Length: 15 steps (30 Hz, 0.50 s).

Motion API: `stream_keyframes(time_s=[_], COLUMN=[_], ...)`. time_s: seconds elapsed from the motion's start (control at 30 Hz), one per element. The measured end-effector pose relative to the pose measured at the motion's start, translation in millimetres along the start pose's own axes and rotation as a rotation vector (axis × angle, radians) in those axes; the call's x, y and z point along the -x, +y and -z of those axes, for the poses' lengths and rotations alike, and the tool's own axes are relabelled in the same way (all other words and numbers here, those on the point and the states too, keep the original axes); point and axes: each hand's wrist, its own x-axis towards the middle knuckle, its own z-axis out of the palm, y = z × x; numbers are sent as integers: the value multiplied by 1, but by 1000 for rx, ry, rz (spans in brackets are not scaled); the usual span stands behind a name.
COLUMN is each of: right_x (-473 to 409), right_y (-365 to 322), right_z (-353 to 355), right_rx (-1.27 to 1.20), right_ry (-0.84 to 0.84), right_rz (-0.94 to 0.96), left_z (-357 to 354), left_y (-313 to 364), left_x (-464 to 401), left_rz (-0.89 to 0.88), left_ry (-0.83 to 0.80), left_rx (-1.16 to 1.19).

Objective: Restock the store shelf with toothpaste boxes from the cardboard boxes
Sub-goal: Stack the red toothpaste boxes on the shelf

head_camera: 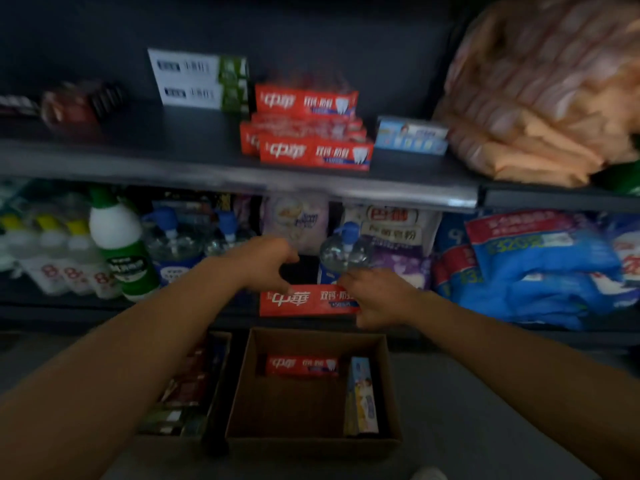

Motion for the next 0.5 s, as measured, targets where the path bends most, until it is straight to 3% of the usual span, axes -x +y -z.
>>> stream_keyframes(time_s=[0.27,0.5], right_x=[17,16], right_y=[32,51], right_z=[108,163], right_rx=[252,362], right_ry=[340,524], right_rz=[-33,-63], left_z=[108,160], left_y=[12,6], left_x=[20,12], left_rz=[0,21], left_ry=[205,254], left_rx=[29,161])
